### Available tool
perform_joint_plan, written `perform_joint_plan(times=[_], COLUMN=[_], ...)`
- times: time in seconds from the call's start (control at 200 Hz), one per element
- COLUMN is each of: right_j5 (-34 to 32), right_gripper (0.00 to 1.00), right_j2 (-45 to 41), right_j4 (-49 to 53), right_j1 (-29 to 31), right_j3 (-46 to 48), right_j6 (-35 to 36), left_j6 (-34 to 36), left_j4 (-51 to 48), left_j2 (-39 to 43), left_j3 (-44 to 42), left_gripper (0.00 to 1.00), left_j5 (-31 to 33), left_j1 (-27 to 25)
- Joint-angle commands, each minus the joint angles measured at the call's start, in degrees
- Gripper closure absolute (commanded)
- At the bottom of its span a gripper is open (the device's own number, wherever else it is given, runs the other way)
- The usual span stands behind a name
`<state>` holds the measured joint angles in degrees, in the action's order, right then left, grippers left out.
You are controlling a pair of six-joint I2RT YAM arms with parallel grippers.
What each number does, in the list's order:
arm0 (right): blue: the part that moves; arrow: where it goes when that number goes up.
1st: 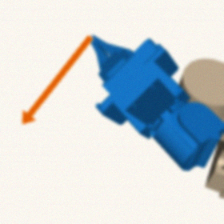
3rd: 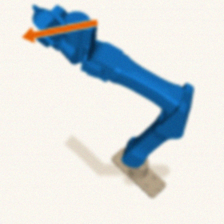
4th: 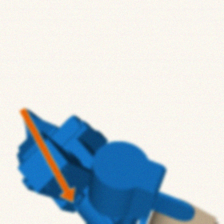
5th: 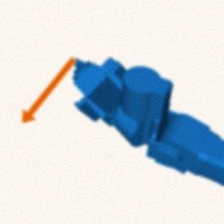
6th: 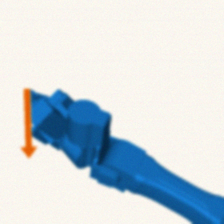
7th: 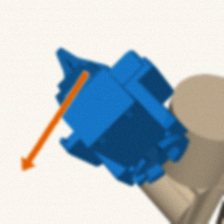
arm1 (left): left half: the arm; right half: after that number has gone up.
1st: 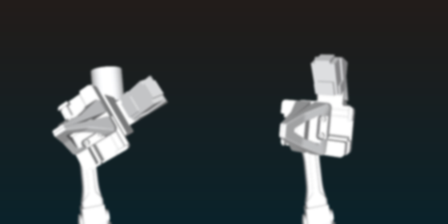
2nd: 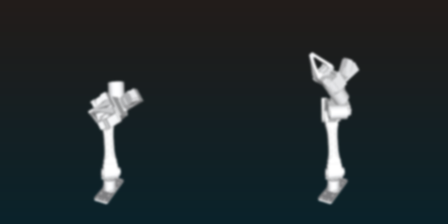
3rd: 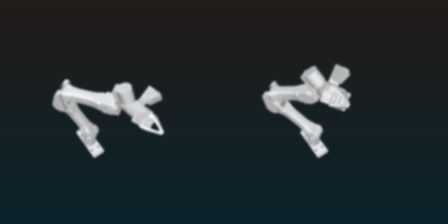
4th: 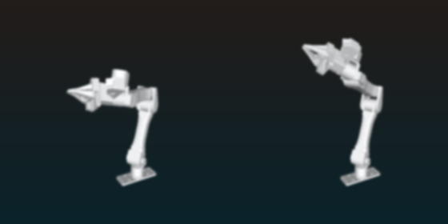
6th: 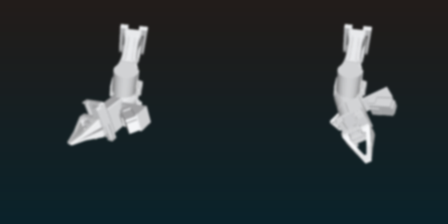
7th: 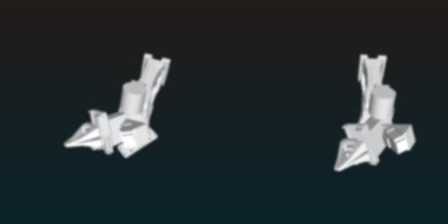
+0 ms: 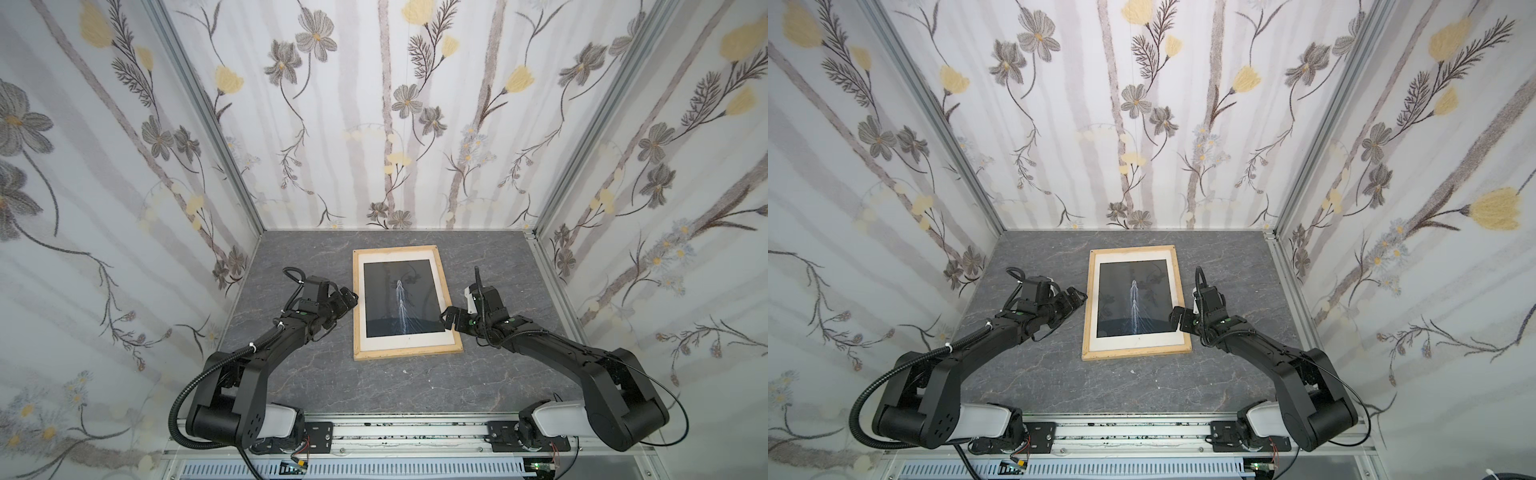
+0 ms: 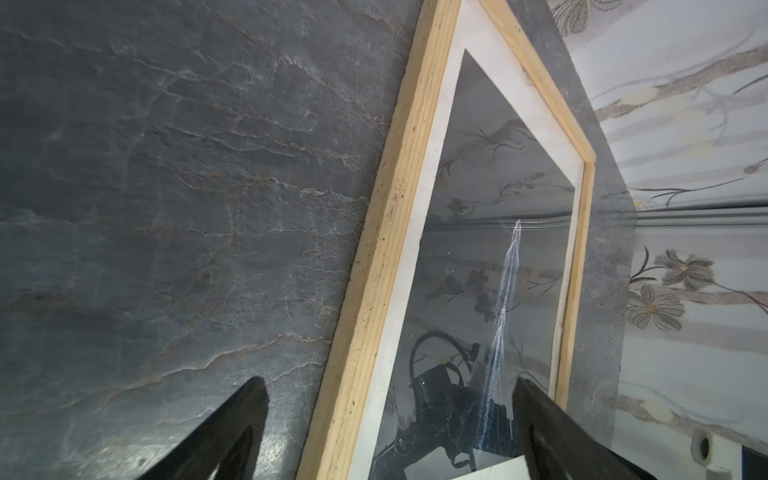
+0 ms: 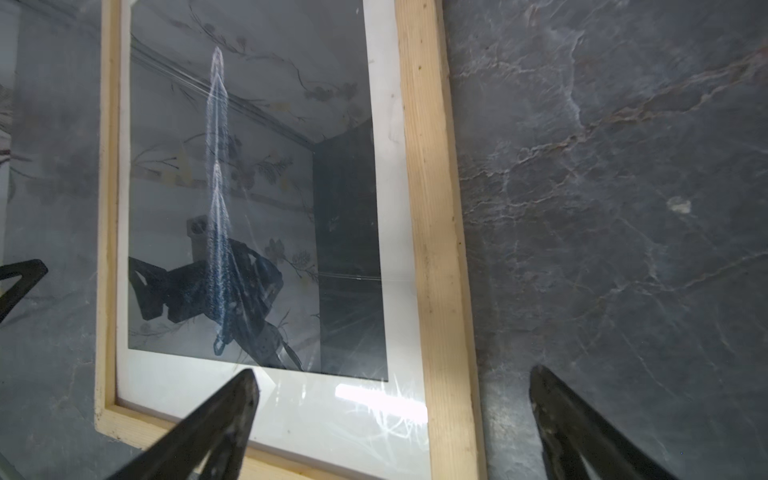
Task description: Put the photo into the frame
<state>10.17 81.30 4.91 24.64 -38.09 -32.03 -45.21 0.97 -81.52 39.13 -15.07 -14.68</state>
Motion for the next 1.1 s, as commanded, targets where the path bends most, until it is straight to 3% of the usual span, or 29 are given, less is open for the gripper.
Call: perform_joint_plan(times=[0.0,0.55,1.094], right_j5=[1.65,7.18,11.14], right_gripper=[0.0,0.08,0.09], right_j2=[1.88,5.82,3.22], right_j4=[1.27,-3.89,-11.74], right_j1=[-0.03,0.36,6.71], right_j3=[-0.95,0.51,5.65], right_j6=[3.19,2.77,-3.12], left_j6=[0.66,0.39,-1.03], left_j4=[2.28,4.64,5.09], left_j2=[-2.77,-11.01,-5.7], left_j3=[0.66,2.18,-1.34], left_gripper=[0.08,0.08,0.08], left_j5=[0.26,-1.29,-1.74], left_j1=[-1.01,-4.78,-6.22])
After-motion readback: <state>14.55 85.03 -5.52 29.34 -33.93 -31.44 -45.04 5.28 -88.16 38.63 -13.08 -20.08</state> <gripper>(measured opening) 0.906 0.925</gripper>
